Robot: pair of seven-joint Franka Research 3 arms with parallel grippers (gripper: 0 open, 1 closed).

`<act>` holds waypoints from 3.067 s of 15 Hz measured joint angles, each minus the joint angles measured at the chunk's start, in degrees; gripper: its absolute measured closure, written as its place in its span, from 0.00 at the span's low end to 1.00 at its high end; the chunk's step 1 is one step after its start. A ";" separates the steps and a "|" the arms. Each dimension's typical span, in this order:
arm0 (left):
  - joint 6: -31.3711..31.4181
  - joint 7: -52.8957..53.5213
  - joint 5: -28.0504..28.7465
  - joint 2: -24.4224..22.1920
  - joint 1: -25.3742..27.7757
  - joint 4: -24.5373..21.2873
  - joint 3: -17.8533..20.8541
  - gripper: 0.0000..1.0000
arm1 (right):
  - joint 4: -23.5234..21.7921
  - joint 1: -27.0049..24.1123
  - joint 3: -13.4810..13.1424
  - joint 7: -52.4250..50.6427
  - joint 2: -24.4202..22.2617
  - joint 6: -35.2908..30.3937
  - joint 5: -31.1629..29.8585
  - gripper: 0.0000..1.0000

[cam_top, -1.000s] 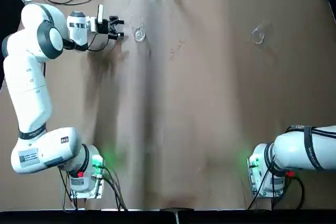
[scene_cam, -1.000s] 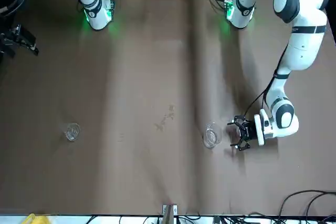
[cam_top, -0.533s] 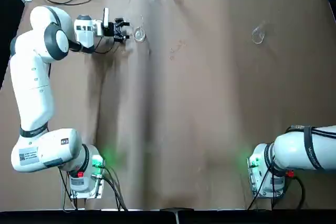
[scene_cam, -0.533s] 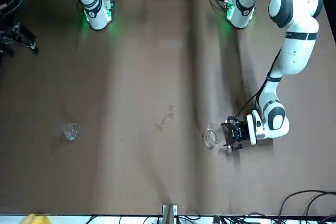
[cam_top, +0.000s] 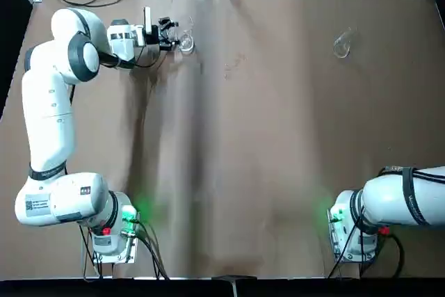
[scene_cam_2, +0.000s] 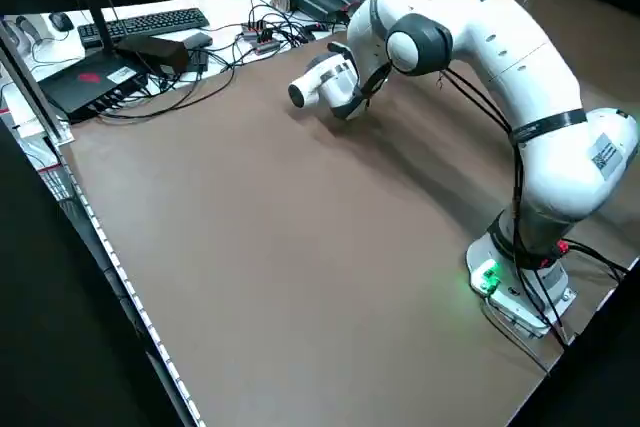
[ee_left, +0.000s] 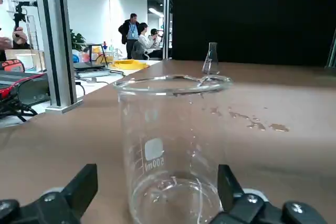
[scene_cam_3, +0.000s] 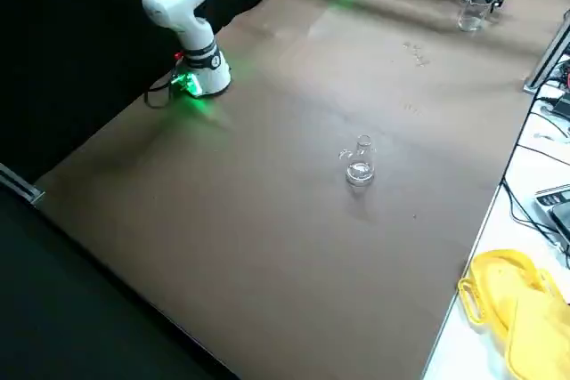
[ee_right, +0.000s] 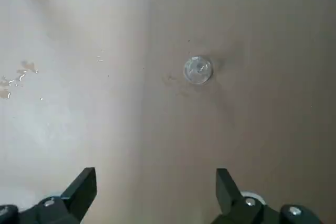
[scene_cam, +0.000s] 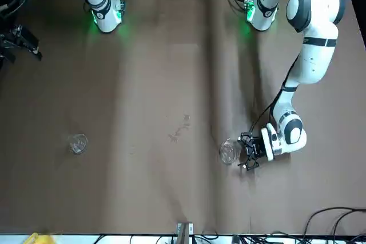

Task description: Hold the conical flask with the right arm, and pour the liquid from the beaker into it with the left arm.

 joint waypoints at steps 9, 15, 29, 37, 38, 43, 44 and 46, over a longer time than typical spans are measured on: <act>0.18 0.06 -0.32 1.76 -1.55 0.41 0.08 0.00 | -0.22 3.38 0.36 -0.13 3.66 0.10 0.30 0.00; 0.55 0.32 -1.62 1.99 -3.15 0.77 0.09 0.00 | -0.38 2.38 -0.34 -16.96 9.04 8.11 0.48 0.00; 0.48 3.12 -5.94 2.74 -5.02 0.87 0.08 0.04 | -0.48 -12.90 -0.99 -70.96 23.42 14.31 26.03 0.00; -0.20 1.54 -5.98 -0.31 -5.01 2.71 -0.39 0.04 | 1.55 -20.78 -1.00 -104.94 34.65 14.96 41.02 0.00; -0.16 0.64 -5.98 -1.10 -5.05 2.72 -0.39 0.04 | 1.60 -21.92 -0.99 -107.97 35.86 14.76 43.11 0.00; 1.81 -2.48 -5.98 -4.40 -6.38 2.78 -0.29 0.04 | 1.57 -28.18 -1.00 -120.03 44.20 8.87 56.21 0.00; 2.49 -3.91 -5.95 -5.08 -6.93 2.78 -0.23 0.04 | 1.60 -29.05 -1.00 -121.52 46.14 7.21 58.26 0.00; 4.30 -7.00 -5.67 -6.37 -8.15 2.80 -0.20 0.04 | 1.66 -30.16 -0.96 -124.66 49.55 4.90 61.52 0.00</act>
